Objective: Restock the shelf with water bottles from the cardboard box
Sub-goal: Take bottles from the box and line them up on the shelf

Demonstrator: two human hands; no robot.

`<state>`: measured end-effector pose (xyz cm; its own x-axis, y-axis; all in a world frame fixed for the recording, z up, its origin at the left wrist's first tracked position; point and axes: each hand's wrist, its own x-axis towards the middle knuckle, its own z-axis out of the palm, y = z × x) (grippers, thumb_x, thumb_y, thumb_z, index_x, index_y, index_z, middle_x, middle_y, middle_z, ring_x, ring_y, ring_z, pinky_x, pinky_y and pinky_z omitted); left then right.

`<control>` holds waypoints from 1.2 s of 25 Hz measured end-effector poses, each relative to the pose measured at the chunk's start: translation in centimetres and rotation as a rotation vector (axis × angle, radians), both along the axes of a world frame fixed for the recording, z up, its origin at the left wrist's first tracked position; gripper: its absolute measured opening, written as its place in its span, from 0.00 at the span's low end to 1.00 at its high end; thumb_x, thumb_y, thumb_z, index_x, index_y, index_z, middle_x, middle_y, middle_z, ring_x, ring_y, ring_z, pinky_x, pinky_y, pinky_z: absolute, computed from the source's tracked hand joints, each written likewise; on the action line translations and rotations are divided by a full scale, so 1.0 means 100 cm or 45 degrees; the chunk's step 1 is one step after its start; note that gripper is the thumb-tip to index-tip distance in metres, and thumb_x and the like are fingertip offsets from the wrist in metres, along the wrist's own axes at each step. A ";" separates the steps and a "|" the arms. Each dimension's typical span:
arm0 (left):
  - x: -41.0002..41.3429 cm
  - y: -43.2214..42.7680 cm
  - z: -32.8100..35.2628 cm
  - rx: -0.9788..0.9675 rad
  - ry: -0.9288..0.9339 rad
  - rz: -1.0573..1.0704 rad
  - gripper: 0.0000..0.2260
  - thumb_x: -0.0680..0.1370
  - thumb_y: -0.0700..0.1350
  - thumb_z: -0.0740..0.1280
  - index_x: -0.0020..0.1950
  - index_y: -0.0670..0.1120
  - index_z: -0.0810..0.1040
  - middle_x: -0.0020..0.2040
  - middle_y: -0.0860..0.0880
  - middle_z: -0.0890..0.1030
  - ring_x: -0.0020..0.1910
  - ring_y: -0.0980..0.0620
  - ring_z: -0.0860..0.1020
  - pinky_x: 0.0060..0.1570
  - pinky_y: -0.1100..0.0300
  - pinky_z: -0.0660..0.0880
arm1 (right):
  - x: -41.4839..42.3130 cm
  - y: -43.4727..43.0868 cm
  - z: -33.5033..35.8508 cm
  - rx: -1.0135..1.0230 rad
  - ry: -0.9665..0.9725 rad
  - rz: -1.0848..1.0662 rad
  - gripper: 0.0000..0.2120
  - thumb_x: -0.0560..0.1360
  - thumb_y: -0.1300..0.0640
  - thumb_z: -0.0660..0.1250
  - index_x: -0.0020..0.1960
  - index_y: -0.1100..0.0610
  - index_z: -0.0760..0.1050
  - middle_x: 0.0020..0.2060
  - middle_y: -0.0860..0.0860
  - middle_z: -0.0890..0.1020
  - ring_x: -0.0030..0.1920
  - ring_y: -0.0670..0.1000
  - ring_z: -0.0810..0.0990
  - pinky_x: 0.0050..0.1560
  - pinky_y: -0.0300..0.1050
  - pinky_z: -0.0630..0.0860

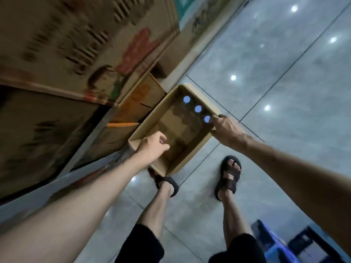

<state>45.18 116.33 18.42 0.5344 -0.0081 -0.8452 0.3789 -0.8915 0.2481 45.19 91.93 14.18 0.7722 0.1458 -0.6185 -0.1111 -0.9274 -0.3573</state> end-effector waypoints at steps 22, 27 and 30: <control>-0.062 0.032 -0.200 0.414 -0.038 0.411 0.41 0.72 0.48 0.73 0.78 0.46 0.52 0.73 0.35 0.63 0.71 0.37 0.64 0.66 0.46 0.67 | -0.018 0.035 -0.164 0.221 -0.169 -0.152 0.06 0.74 0.57 0.68 0.51 0.55 0.78 0.48 0.50 0.68 0.39 0.52 0.74 0.34 0.39 0.68; -0.026 -0.011 -0.070 -0.250 -0.191 0.130 0.43 0.65 0.55 0.77 0.75 0.46 0.61 0.71 0.46 0.70 0.69 0.46 0.69 0.64 0.58 0.65 | 0.006 0.023 -0.021 0.531 -0.059 -0.510 0.09 0.70 0.56 0.73 0.50 0.57 0.81 0.40 0.49 0.76 0.40 0.49 0.74 0.42 0.43 0.73; -0.002 -0.034 0.015 -0.397 -0.301 0.080 0.49 0.52 0.66 0.65 0.68 0.42 0.71 0.59 0.46 0.79 0.59 0.49 0.77 0.54 0.66 0.67 | 0.030 0.019 0.076 0.642 0.023 -0.582 0.07 0.70 0.56 0.73 0.46 0.58 0.82 0.34 0.48 0.79 0.30 0.42 0.74 0.33 0.38 0.72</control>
